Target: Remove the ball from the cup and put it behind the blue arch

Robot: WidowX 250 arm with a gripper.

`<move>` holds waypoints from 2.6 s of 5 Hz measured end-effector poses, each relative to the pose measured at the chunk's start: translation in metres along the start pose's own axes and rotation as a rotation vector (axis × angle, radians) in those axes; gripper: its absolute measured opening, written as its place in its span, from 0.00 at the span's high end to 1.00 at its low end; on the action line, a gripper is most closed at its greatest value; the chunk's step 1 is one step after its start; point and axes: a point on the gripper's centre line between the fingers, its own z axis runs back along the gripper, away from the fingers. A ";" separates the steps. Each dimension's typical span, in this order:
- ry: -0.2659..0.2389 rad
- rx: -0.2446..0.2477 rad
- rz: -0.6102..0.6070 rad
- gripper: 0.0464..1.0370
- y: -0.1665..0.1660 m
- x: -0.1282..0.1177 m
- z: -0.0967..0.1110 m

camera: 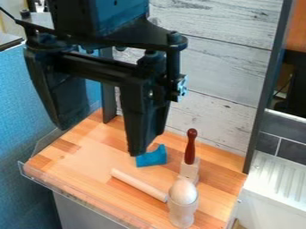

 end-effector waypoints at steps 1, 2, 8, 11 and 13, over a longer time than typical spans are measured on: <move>0.001 -0.011 -0.021 0.04 0.001 -0.001 -0.002; -0.061 -0.026 -0.021 0.04 0.030 0.004 -0.002; -0.146 0.234 0.154 0.04 0.014 0.086 -0.155; -0.075 0.244 0.165 0.04 0.009 0.128 -0.214; -0.063 0.191 0.128 0.04 0.013 0.133 -0.221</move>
